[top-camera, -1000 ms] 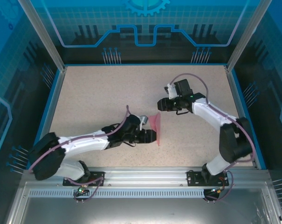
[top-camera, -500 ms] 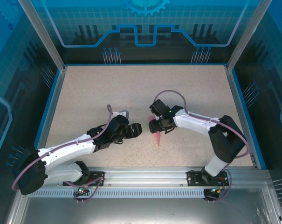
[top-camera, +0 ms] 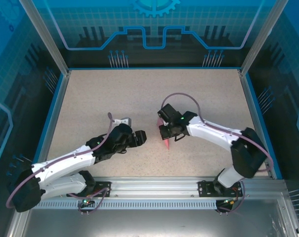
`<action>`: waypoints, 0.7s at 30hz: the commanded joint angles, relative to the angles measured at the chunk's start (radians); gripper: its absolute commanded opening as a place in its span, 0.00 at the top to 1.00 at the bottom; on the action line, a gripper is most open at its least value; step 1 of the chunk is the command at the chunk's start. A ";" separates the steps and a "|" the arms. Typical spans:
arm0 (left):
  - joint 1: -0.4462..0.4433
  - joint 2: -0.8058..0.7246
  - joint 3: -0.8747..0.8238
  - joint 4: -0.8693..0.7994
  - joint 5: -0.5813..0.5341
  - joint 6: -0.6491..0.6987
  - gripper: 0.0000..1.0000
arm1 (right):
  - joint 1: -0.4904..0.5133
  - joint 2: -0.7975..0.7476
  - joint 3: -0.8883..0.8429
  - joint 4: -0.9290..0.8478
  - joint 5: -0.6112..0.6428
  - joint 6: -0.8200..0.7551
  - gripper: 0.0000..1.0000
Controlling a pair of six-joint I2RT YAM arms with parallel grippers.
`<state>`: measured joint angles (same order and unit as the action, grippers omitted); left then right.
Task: Fold a paper plane with a square sheet of paper (fold left side to right side)
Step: Pick up the paper plane at the center of the table, then place the paper plane at the center of the table.
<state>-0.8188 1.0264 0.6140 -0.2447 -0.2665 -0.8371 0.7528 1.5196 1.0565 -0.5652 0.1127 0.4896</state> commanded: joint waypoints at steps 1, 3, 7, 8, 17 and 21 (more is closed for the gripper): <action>0.008 -0.073 -0.010 -0.079 -0.079 0.007 0.20 | -0.061 -0.094 -0.109 0.151 -0.246 0.015 1.00; 0.009 -0.115 -0.020 -0.097 -0.105 0.003 0.18 | -0.113 -0.117 -0.197 0.262 -0.355 0.052 1.00; 0.010 -0.194 -0.056 -0.100 -0.135 -0.015 0.15 | -0.223 -0.042 -0.344 0.472 -0.543 0.104 1.00; 0.010 -0.207 -0.064 -0.100 -0.137 -0.017 0.15 | -0.246 -0.005 -0.366 0.517 -0.571 0.111 1.00; 0.014 -0.227 -0.070 -0.101 -0.125 -0.021 0.13 | -0.362 0.029 -0.426 0.496 -0.499 0.028 0.82; 0.014 -0.204 -0.059 -0.098 -0.118 -0.015 0.13 | -0.371 -0.035 -0.410 0.362 -0.366 -0.026 0.76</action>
<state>-0.8131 0.8101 0.5526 -0.3355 -0.3706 -0.8471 0.4023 1.5318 0.6262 -0.1013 -0.3462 0.5198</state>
